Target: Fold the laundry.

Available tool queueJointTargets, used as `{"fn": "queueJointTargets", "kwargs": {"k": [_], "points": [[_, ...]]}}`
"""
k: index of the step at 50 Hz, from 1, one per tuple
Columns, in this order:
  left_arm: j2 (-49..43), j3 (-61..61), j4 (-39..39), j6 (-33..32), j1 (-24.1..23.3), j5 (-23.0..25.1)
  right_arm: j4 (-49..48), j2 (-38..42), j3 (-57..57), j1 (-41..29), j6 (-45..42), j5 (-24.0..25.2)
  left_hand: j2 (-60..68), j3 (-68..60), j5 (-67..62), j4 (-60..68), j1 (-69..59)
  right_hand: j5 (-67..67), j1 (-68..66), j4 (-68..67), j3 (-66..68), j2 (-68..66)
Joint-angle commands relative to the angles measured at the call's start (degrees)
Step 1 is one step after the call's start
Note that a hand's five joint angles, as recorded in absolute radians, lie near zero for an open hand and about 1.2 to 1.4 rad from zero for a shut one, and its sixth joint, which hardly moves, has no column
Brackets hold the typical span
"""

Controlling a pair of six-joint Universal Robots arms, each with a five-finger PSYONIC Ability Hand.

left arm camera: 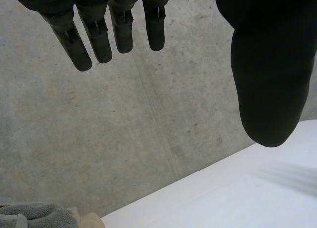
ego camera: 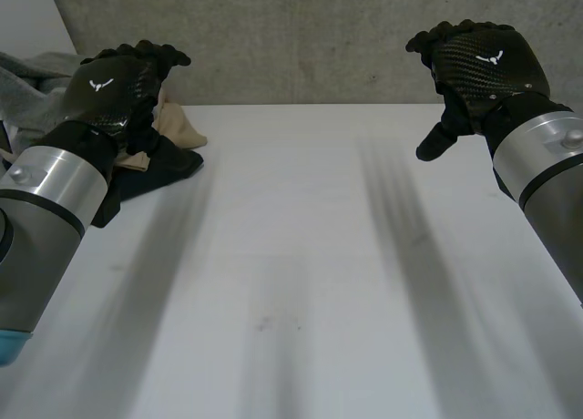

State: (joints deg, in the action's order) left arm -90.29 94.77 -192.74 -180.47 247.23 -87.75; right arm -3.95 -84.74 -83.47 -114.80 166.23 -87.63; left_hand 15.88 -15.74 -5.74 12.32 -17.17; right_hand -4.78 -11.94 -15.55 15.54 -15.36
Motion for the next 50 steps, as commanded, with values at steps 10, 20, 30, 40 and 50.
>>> {"fn": "queueJointTargets", "kwargs": {"k": [10, 20, 30, 40, 50], "points": [[-0.23, -2.04, -0.09, -1.37, 0.53, -0.14, 0.08, 0.01, -0.12, 0.02, -0.03, -0.09, -5.83, 5.7, 5.69, -2.28, 7.12, 4.78, 1.94, 5.55, -5.54, 5.36], [-10.94, -10.83, -2.99, -16.82, 10.36, -0.49, 0.08, 0.02, -0.21, 0.02, -0.11, -0.17, -5.67, 5.53, 5.53, -2.11, 6.95, 4.78, 1.94, 5.55, -5.54, 5.36], [-33.53, -28.23, -8.61, -36.78, 19.78, -4.01, 0.17, -0.07, -0.47, -0.07, -0.2, -0.09, -4.66, 4.52, 4.52, -1.1, 5.95, 4.78, 1.94, 5.55, -5.54, 5.36], [-42.6, -35.1, -14.85, -43.03, 20.84, -3.92, 0.17, 0.02, -0.82, -0.07, -0.46, 0.0, 63.97, -64.11, -64.11, 67.53, -62.69, 4.78, 1.94, 5.55, -5.54, 5.36], [-27.32, -24.47, -16.61, -31.8, 9.95, -4.01, 0.08, -0.07, -0.73, 0.02, -0.55, 0.09, 64.12, -64.26, -64.26, 67.68, -62.83, 4.78, 1.94, 5.55, -5.54, 5.36]]}}
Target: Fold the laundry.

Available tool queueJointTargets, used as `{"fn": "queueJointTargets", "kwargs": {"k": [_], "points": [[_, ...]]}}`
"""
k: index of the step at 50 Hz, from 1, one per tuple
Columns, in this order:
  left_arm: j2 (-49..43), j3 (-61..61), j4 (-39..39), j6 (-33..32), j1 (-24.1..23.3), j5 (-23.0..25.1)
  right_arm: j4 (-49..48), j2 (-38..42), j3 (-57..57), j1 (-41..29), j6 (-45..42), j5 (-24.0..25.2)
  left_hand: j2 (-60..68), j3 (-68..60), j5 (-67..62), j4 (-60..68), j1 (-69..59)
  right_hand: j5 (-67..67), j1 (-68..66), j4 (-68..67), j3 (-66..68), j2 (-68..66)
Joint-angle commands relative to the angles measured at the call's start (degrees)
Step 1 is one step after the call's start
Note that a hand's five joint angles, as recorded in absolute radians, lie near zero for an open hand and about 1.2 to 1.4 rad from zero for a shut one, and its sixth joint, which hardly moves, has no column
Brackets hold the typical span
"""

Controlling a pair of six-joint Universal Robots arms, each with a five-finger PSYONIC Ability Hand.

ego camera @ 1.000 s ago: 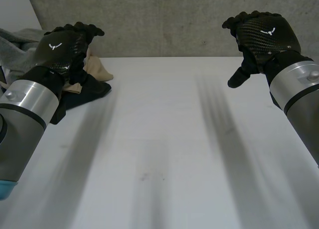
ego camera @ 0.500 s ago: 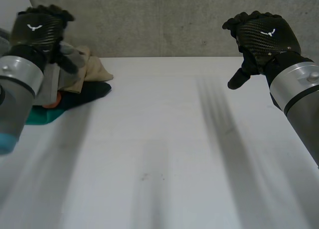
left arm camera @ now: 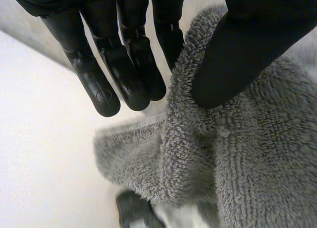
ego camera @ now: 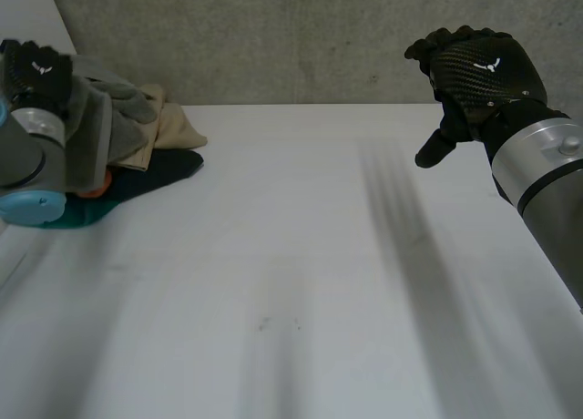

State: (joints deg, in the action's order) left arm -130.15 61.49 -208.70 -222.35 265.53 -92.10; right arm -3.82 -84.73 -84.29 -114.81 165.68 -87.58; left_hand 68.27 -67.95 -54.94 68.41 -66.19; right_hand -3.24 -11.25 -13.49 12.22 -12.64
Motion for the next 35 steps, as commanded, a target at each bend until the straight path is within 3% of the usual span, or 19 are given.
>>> {"fn": "queueJointTargets", "kwargs": {"k": [1, 5, 9, 13, 14, 15, 16, 17, 23, 28, 35], "points": [[13.77, 10.04, -0.57, 12.1, -9.67, 0.43, -0.05, -0.09, 0.18, 0.11, -0.01, 0.04, 11.73, -12.05, -15.06, 11.59, -13.81, 3.24, 1.25, 3.49, -2.22, 2.64], [18.7, 15.84, 0.31, 23.7, -17.23, 2.09, -0.05, -0.09, 0.27, 0.2, -0.01, 0.04, 11.73, -12.05, -15.06, 11.59, -13.81, 3.24, 1.25, 3.49, -2.22, 2.64], [22.39, 22.08, 2.33, 34.07, -24.79, 9.46, -0.05, -0.09, 0.44, 0.28, -0.01, 0.04, 11.73, -12.05, -15.06, 11.59, -13.81, 3.24, 1.25, 3.49, -2.22, 2.64], [22.31, 27.44, 3.03, 41.28, -30.59, 20.61, -0.05, -0.18, 0.44, 1.07, -0.01, 0.13, 11.73, -12.05, -15.06, 11.59, -13.81, 3.24, 1.25, 3.49, -2.22, 2.64], [22.14, 28.15, 3.03, 41.82, -31.21, 21.77, -0.05, -0.18, 0.44, 1.25, -0.01, 0.13, 4.92, -5.25, -8.26, 4.78, -7.0, 3.24, 1.25, 3.49, -2.22, 2.64], [21.87, 28.42, 3.03, 41.91, -31.65, 22.92, -0.05, -0.18, 0.44, 1.51, 0.08, 0.13, -14.3, 13.97, 10.96, -14.44, 12.21, 3.24, 1.25, 3.49, -2.22, 2.64], [21.35, 28.42, 3.29, 42.0, -32.27, 23.71, -0.05, -0.18, 0.44, 1.6, 0.08, 0.13, -47.3, 46.97, 43.96, -47.44, 45.21, 3.24, 1.25, 3.49, -2.22, 2.64], [21.08, 28.33, 3.38, 42.09, -32.45, 23.54, -0.05, -0.26, 0.44, 1.6, 0.08, 0.13, -55.29, 54.96, 51.95, -55.43, 53.2, 3.24, 1.25, 3.49, -2.22, 2.64], [21.78, 27.19, 3.03, 42.18, -31.57, 17.93, -0.05, -0.09, 0.53, 1.69, 0.08, 0.31, -55.7, 55.38, 52.37, -55.85, 53.62, 3.24, 1.25, 3.49, -2.22, 2.64], [23.8, 26.13, 3.56, 41.22, -25.44, 11.16, 1.35, 0.0, 0.97, 1.6, -0.18, 0.48, -55.37, 55.05, 52.04, -55.51, 53.29, 3.24, 1.25, 3.49, -2.22, 2.64], [24.07, 26.57, 3.3, 37.17, -18.48, 10.18, 12.06, 2.89, 2.9, 0.81, -6.15, 1.18, -54.86, 54.54, 51.53, -55.01, 52.78, 3.24, 1.25, 3.49, -2.22, 2.64]]}}
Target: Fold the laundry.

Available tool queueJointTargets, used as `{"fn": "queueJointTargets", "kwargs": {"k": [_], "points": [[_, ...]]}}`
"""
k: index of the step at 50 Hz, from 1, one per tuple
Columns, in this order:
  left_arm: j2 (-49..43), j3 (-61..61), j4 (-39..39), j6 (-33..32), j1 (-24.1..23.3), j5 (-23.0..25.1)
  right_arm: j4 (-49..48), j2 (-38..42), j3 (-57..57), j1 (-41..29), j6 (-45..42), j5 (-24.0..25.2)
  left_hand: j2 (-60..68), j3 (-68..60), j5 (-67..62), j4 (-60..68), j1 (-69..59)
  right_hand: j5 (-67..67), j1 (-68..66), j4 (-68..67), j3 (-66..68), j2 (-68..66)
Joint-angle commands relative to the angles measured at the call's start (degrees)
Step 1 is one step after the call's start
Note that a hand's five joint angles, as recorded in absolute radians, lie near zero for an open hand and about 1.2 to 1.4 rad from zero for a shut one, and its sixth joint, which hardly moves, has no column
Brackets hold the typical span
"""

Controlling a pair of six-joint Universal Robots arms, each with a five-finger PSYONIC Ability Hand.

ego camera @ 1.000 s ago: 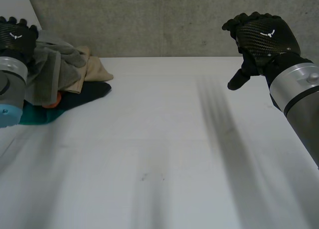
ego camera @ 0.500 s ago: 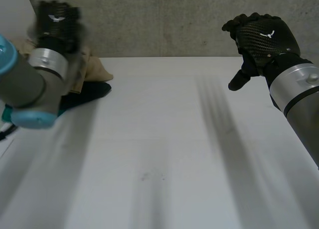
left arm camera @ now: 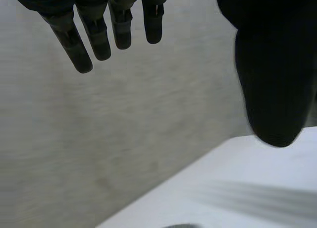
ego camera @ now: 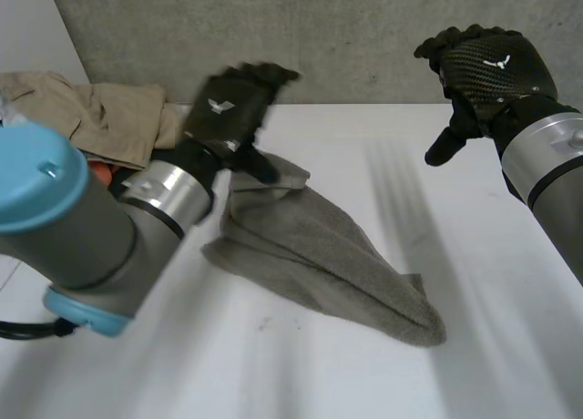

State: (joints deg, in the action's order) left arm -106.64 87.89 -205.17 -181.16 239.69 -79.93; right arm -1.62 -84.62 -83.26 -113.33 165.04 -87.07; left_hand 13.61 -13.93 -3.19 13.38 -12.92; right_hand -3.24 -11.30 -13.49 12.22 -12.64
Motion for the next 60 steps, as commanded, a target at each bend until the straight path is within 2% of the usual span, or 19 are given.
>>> {"fn": "queueJointTargets", "kwargs": {"k": [1, 7, 9, 15, 18, 23, 31, 38, 40, 42, 43, 48, 49, 52, 53, 56, 60], "points": [[-0.41, -0.17, -0.06, -5.77, 8.5, -1.9, 11.36, 3.49, 2.14, -0.67, -6.31, 0.67, 0.13, 0.18, -0.55, 0.36, -0.82, 3.24, 1.3, 3.49, -2.22, 2.64], [-6.3, -0.79, 2.49, -14.04, 12.99, -0.76, 19.19, 6.92, 1.27, -1.11, -8.25, 0.5, 0.97, -0.66, -1.4, 1.21, -1.67, 3.24, 1.3, 3.49, -2.22, 2.64], [-8.14, -0.87, 4.6, -17.12, 13.34, 1.7, 19.46, 7.62, 0.13, -1.89, -7.99, 0.41, 1.14, -0.83, -1.57, 1.38, -1.83, 3.24, 1.3, 3.49, -2.22, 2.64], [-12.53, -2.63, 6.1, -20.38, 13.08, 10.83, 12.97, 11.23, -6.46, -3.66, -1.67, 0.15, 1.81, -1.5, -2.23, 2.04, -2.5, 2.31, 0.38, 2.56, -1.3, 1.72], [-16.04, -5.25, 6.1, -20.55, 12.56, 12.25, 7.16, 12.99, -10.24, -3.66, 1.77, 0.15, 2.48, -2.17, -2.91, 2.72, -3.18, 1.47, -0.46, 1.72, -0.46, 0.87], [-21.76, -11.85, 6.01, -20.9, 9.83, 12.16, 1.62, 16.41, -12.8, -4.36, 4.49, -0.2, 2.49, -2.18, -2.91, 2.72, -3.18, 1.3, -0.63, 1.55, -0.29, 0.71], [-30.47, -22.22, 6.19, -21.78, 7.72, 11.55, -3.92, 20.37, -12.45, -6.38, 4.41, -3.89, 2.49, -2.18, -2.91, 2.72, -3.18, -7.93, -9.87, -7.68, 8.95, -8.53], [-36.36, -27.5, 6.27, -25.03, 6.67, 8.83, -5.77, 22.39, -12.1, -6.56, 4.06, -4.69, 2.99, -2.68, -3.42, 3.23, -3.68, -31.13, -33.06, -30.88, 32.14, -31.73], [-37.41, -28.73, 6.19, -26.87, 6.49, 8.04, -5.68, 23.01, -11.92, -6.65, 3.97, -4.51, 3.16, -2.85, -3.58, 3.39, -3.85, -44.24, -46.17, -43.99, 45.25, -44.83], [-38.91, -30.84, 6.19, -29.25, 6.05, 6.9, -5.68, 23.19, -11.83, -6.65, 3.88, -4.51, 5.67, -5.36, -6.1, 5.91, -6.36, -55.99, -57.93, -55.74, 57.01, -56.59], [-39.43, -31.54, 6.27, -29.78, 5.96, 6.54, -5.68, 23.1, -11.92, -6.65, 3.71, -4.42, 7.02, -6.7, -7.44, 7.25, -7.71, -66.66, -68.59, -66.41, 67.67, -67.25], [-41.46, -35.06, 6.19, -31.1, 5.52, 5.57, -5.59, 22.31, -12.01, -6.82, 1.69, -4.25, 27.17, -26.86, -27.6, 27.41, -27.86, -66.76, -68.7, -66.51, 67.78, -67.36], [-41.9, -36.02, 6.19, -31.1, 5.52, 5.49, -5.5, 22.13, -12.01, -6.82, 1.25, -4.25, 36.87, -36.56, -37.3, 37.11, -37.56, -66.76, -68.7, -66.51, 67.78, -67.36], [-42.16, -37.08, 6.1, -31.1, 5.52, 5.4, -5.68, 21.26, -11.84, -6.82, -0.86, -4.51, 54.41, -54.09, -54.83, 54.64, -55.1, -66.76, -68.7, -66.51, 67.78, -67.36], [-42.08, -37.61, 6.01, -31.01, 5.52, 5.4, -5.68, 20.99, -11.75, -6.73, -1.47, -4.51, 66.27, -65.95, -66.69, 66.5, -66.96, -66.76, -68.7, -66.51, 67.78, -67.36], [-41.99, -38.66, 5.66, -31.01, 5.52, 5.22, -5.85, 20.37, -10.17, -5.94, -3.85, -4.69, 66.39, -66.07, -66.81, 66.62, -67.08, -66.76, -68.7, -66.51, 67.78, -67.36], [-39.98, -41.47, 3.3, -30.84, 5.52, 1.99, -5.85, 20.64, -4.47, -5.59, -7.71, -5.13, 66.39, -66.07, -66.81, 66.62, -67.08, -66.76, -68.7, -66.51, 67.78, -67.36]]}}
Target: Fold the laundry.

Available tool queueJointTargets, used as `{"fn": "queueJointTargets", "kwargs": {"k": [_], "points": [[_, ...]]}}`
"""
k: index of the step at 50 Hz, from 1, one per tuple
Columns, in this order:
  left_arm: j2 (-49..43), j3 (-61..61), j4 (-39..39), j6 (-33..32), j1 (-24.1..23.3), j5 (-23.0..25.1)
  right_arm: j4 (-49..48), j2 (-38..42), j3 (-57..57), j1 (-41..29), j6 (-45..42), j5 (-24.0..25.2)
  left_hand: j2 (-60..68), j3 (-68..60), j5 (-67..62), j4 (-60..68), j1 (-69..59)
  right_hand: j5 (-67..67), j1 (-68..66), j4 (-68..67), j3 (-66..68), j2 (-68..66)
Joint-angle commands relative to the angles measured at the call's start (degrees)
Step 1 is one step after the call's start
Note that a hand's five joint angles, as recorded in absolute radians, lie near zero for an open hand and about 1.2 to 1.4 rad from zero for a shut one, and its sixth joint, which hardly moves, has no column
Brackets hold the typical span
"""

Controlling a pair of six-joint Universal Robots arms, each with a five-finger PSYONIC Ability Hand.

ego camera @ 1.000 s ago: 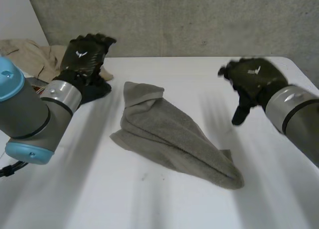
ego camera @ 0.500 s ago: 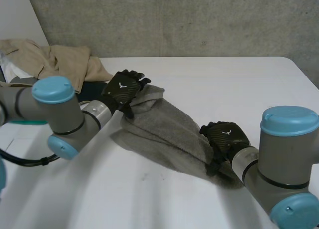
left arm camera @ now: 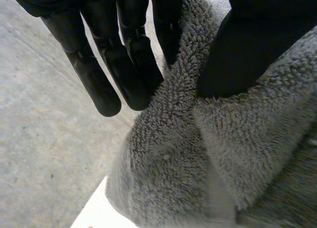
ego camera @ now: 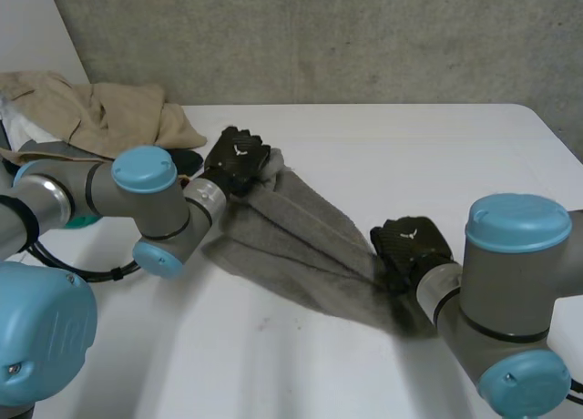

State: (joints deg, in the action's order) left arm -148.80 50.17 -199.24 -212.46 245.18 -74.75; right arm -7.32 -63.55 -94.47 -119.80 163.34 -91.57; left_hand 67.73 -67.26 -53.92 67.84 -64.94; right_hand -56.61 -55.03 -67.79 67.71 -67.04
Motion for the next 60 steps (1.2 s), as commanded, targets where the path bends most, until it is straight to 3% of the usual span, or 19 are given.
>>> {"fn": "queueJointTargets", "kwargs": {"k": [1, 9, 16, 27, 36, 38, 43, 45, 51, 55, 60], "points": [[2.98, -4.03, -3.08, 0.65, 0.04, -3.65, -0.32, -0.44, 8.49, 0.88, -6.89, -0.72, 12.27, -12.74, -16.08, 12.16, -15.06, -13.39, -24.97, -12.21, 12.29, -12.96], [15.45, -3.42, -8.71, 9.07, 0.21, -6.55, -11.46, -2.01, 25.37, 1.5, -10.06, -6.25, 12.27, -12.74, -16.08, 12.16, -15.06, -13.39, -24.97, -12.21, 12.29, -12.96], [26.18, 6.06, -8.71, 16.55, 0.3, -7.7, -17.03, -6.85, 26.1, 1.15, -10.94, -6.17, 12.27, -12.74, -16.08, 12.16, -15.06, -13.39, -24.97, -12.21, 12.29, -12.96], [39.54, 38.2, -8.36, 17.09, 0.39, -7.52, -2.98, -11.07, 8.26, 0.62, -17.44, 0.24, 12.27, -12.74, -16.08, 12.16, -15.06, -13.39, -24.97, -12.21, 12.29, -12.96], [40.52, 54.06, -3.89, 16.82, 1.35, -8.92, 7.58, -9.58, -2.29, 0.71, -19.46, 6.22, 12.27, -12.74, -16.08, 12.16, -15.06, -13.39, -24.97, -12.21, 12.29, -12.96], [40.6, 54.41, -1.08, 16.73, 1.79, -9.8, 7.93, -7.82, -3.0, 0.79, -19.46, 6.4, 5.79, -6.25, -9.6, 5.68, -8.58, -13.39, -24.97, -12.21, 12.29, -12.96], [43.4, 52.75, 9.46, 14.98, 2.06, -14.1, 7.85, -6.94, -3.26, 0.71, -19.11, 6.14, -34.35, 33.88, 30.54, -34.46, 31.56, -13.39, -24.97, -12.21, 12.29, -12.96], [44.82, 52.13, 10.71, 14.01, 2.06, -15.42, 7.59, -6.94, -3.53, 0.88, -19.03, 6.22, -41.67, 41.2, 37.86, -41.78, 38.88, -13.39, -24.97, -12.21, 12.29, -12.96], [48.16, 49.94, 9.48, 12.43, 1.09, -17.71, 6.71, -7.03, -4.32, 0.71, -19.02, 6.05, -47.93, 47.46, 44.11, -48.04, 45.14, -13.39, -24.97, -12.21, 12.29, -12.96], [47.29, 47.48, 7.55, 12.78, -3.21, -17.8, 5.74, -6.94, -5.11, 0.53, -19.02, 6.05, -47.93, 47.46, 44.11, -48.04, 45.14, -13.39, -24.97, -12.21, 12.29, -12.96], [38.52, 40.99, 5.88, 12.16, -11.8, -18.76, 5.47, -7.03, -5.9, 0.53, -19.02, 5.96, -46.42, 45.95, 42.61, -46.53, 43.63, -13.39, -24.97, -12.21, 12.29, -12.96]]}}
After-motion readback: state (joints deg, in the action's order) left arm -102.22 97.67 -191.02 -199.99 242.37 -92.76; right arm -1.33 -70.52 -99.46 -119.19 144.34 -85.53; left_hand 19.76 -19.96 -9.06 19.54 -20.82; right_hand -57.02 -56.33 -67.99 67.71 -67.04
